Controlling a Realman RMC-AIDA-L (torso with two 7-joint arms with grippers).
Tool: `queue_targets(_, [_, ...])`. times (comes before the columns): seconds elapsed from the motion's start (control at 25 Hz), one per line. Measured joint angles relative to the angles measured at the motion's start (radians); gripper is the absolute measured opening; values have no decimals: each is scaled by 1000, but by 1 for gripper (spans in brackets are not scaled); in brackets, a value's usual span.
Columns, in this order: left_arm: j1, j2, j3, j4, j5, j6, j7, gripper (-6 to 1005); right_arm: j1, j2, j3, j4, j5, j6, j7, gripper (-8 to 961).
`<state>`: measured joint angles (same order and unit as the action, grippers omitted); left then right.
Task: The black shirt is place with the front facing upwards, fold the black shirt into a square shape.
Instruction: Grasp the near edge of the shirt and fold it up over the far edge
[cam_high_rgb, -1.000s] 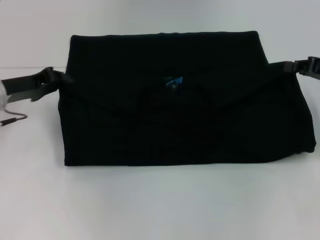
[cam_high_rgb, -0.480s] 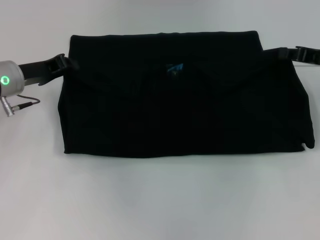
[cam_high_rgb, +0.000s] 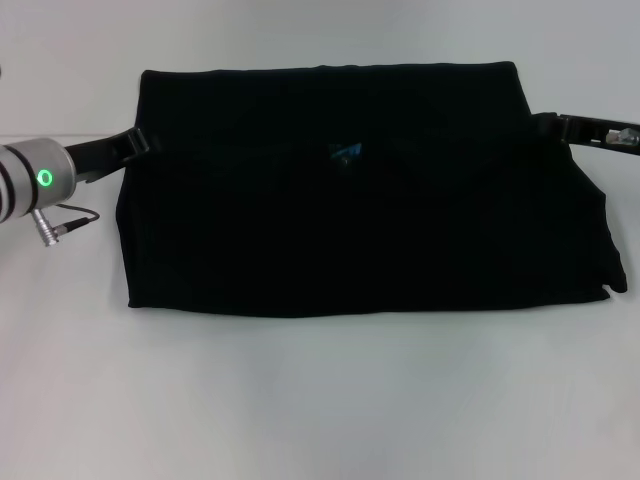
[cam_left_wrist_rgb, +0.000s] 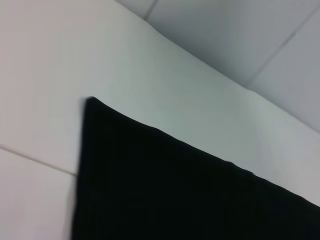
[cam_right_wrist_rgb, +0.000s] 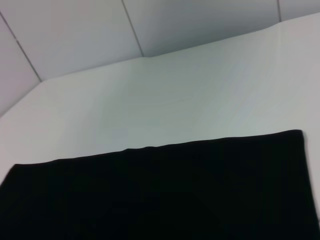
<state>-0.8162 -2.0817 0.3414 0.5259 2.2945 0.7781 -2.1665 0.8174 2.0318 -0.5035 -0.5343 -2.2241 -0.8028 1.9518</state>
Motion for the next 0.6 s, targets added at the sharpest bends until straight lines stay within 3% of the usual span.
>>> queue_targets(0.24, [-10,-14,1,-19,0,-89,34,117,4,18,-1,3,18,34,-61,208])
queue_targets(0.44, [-11,-14,1,-43,0,-130,36,285,-12,27,0,3,119,58,-119,223])
queue_targets(0.6, [-10,-6,1,-47,0,-111,30,376,-49,25,3,-5,235,11,-161,407])
